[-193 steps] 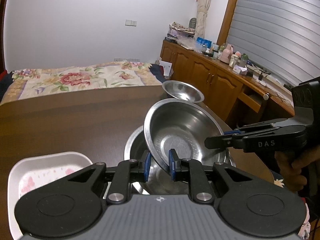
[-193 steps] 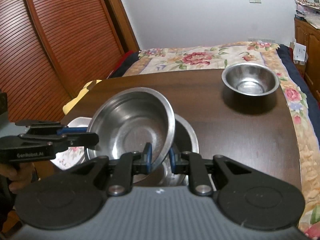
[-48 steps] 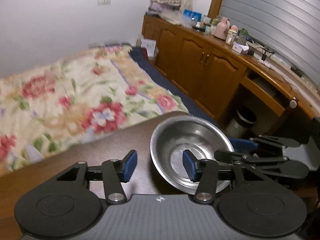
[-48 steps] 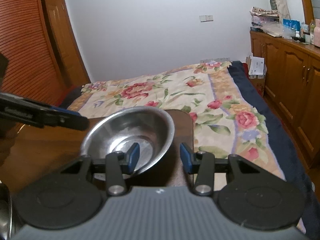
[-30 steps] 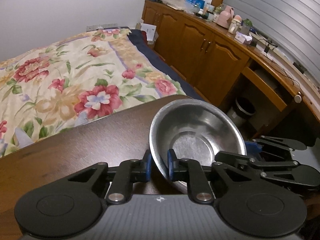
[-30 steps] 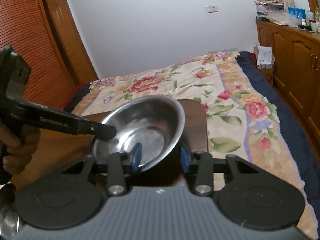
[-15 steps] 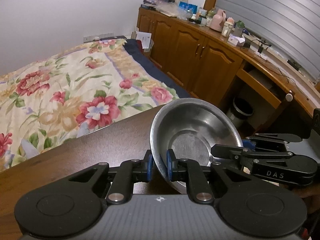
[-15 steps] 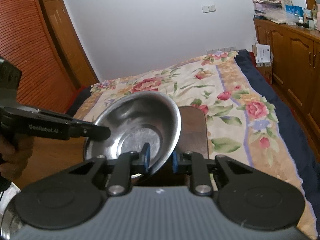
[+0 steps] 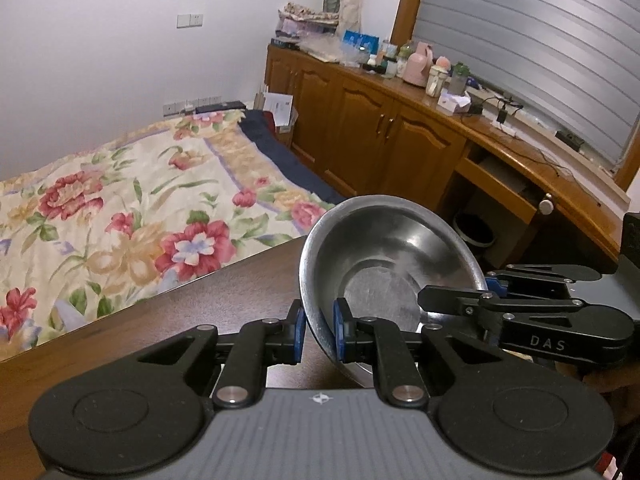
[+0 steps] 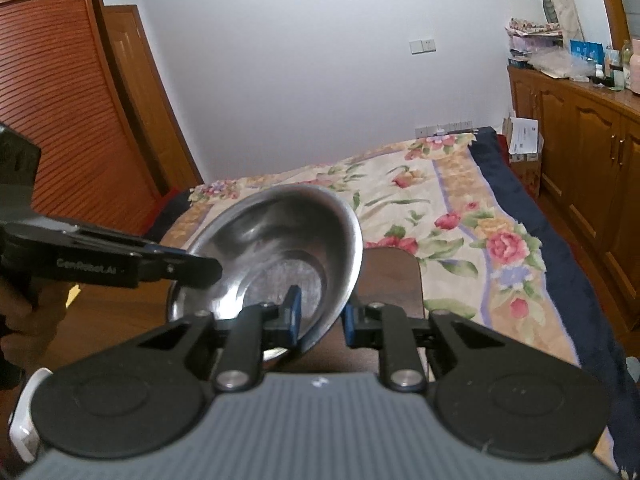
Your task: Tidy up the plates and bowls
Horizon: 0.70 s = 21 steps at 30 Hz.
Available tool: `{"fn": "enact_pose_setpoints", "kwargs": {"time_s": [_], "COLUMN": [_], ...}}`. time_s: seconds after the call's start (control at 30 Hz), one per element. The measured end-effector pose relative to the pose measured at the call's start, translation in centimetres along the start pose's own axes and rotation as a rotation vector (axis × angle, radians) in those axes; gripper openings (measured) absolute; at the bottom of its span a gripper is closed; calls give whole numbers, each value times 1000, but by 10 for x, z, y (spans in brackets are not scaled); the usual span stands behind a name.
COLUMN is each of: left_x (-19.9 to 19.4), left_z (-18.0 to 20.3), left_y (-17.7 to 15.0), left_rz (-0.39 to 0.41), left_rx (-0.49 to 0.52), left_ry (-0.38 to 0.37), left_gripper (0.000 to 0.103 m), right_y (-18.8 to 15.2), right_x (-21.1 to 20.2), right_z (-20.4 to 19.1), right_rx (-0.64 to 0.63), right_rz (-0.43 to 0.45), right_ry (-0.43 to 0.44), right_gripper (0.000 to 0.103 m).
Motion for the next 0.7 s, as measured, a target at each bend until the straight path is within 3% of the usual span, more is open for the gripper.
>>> {"fn": "enact_pose_setpoints", "kwargs": {"time_s": [0.7], "left_x": [-69], "left_z": [-6], "left_y": [-41], "left_rz": [51], "left_rx": [-9], "left_ry": [15], "left_gripper": [16], "right_y": [-16], "right_x": [-19], "right_z": [-44], "right_rx": [-39], "right_rz": [-22], "right_ry": [15], "right_gripper": [22]}}
Point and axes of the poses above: each gripper's, at about its wrist camera, not at the fingertips, and x roughly the way its jaws point, z to its right, y to its top, the point moved 3 cm from there along x, roughly the way its jaws point, and after that the axes turned 6 degrees about y, right-handed, at the moved point
